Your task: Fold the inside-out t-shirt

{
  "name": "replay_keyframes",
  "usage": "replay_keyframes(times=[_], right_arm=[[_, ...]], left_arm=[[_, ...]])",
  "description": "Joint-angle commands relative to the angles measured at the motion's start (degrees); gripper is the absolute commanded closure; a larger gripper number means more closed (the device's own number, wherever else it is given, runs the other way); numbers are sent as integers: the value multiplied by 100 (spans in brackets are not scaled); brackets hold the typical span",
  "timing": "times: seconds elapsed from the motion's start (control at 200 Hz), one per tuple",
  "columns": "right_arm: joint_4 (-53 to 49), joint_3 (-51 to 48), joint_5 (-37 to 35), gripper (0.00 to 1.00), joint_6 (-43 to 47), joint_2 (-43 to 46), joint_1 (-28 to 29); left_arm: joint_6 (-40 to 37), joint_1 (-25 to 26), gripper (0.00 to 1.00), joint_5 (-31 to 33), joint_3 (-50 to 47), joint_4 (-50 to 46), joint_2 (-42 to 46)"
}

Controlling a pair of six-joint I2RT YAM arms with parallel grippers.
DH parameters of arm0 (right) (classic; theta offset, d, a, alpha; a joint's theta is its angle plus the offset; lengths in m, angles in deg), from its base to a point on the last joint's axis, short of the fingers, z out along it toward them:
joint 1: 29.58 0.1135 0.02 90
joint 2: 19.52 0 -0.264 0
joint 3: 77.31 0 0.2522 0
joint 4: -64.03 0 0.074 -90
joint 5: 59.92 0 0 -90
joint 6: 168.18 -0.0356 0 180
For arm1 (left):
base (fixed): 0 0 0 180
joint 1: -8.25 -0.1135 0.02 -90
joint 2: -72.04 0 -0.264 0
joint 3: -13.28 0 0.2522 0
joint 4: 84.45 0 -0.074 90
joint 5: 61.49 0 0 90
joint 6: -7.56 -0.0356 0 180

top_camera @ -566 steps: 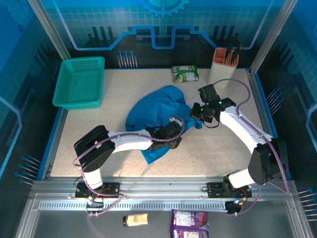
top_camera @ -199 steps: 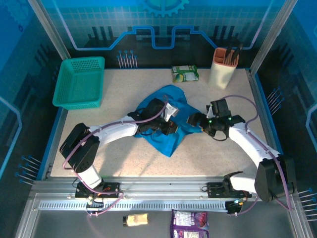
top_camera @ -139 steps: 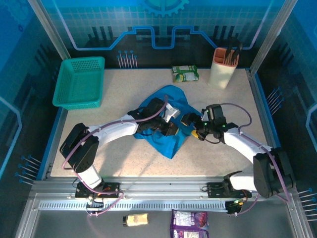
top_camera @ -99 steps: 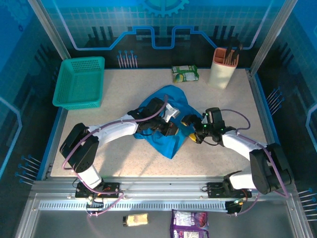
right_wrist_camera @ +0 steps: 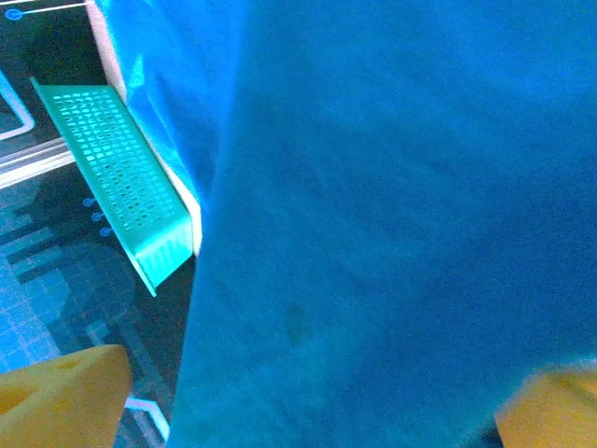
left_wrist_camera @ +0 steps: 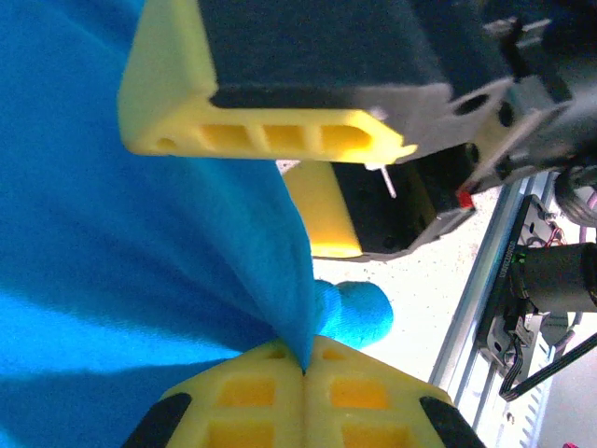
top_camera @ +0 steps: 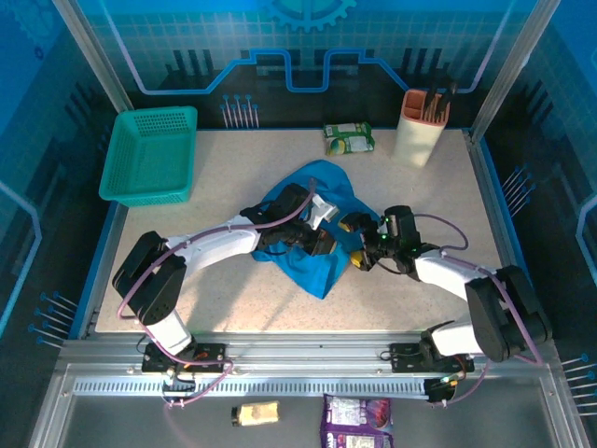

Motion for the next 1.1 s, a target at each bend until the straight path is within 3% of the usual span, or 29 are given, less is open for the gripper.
replay_keyframes(times=[0.0, 0.315, 0.41, 0.53, 0.6, 0.705, 0.906, 1.096], right_arm=[[893, -118, 116, 9, -342, -130, 26], [-661, -103, -402, 24, 540, 886, -234], [-740, -78, -305, 34, 721, 984, -441], [-731, 63, -75, 59, 1026, 953, -624], [-1009, 254, 49, 76, 1279, 963, -652], [-1521, 501, 82, 100, 1545, 1060, -629], [-2039, 917, 57, 100, 1703, 1141, -434], [-2198, 1230, -98, 100, 1559, 1168, -179]], left_arm=[[29, -35, 100, -134, 30, 29, 157], [-215, -40, 100, 113, -103, -301, 293], [-253, -48, 100, 132, -97, -356, 303], [-246, -58, 98, 137, -119, -339, 311], [-250, -50, 94, 193, -129, -333, 337], [-285, -51, 71, 378, -143, -293, 428], [-132, 149, 43, 596, -85, 14, 538], [-125, 782, 27, 1879, 127, 75, 307]])
